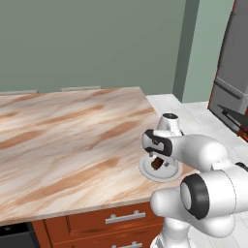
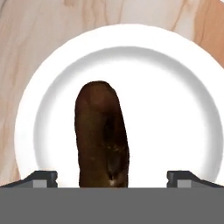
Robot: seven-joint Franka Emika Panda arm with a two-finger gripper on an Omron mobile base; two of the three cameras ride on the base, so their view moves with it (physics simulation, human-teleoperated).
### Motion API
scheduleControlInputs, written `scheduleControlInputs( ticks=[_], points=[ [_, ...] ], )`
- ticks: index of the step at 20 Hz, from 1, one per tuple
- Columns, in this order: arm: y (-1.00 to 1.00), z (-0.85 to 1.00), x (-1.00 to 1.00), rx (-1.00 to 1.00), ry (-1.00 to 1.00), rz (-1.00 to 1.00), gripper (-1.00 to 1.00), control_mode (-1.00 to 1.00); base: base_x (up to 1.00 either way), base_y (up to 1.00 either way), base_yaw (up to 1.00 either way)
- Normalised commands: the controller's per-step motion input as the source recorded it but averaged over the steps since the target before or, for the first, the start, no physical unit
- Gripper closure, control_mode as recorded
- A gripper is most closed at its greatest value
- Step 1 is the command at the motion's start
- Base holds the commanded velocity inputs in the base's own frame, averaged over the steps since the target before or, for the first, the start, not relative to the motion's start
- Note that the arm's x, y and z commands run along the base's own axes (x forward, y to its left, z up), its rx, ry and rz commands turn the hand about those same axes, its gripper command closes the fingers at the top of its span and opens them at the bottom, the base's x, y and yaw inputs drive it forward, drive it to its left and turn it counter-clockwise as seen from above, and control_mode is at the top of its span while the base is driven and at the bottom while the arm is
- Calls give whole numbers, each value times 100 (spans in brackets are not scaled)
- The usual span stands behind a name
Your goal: Place the sweet potato on the top rack of the oven.
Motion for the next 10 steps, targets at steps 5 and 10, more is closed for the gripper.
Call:
scheduleControlInputs(
  ticks=[5, 10],
  points=[
    [0, -42, 0, 0, 3, -2, -100, -100, 0, 0, 0],
    [2, -16, 0, 0, 0, 0, -100, -100, 0, 0, 0]
  ],
)
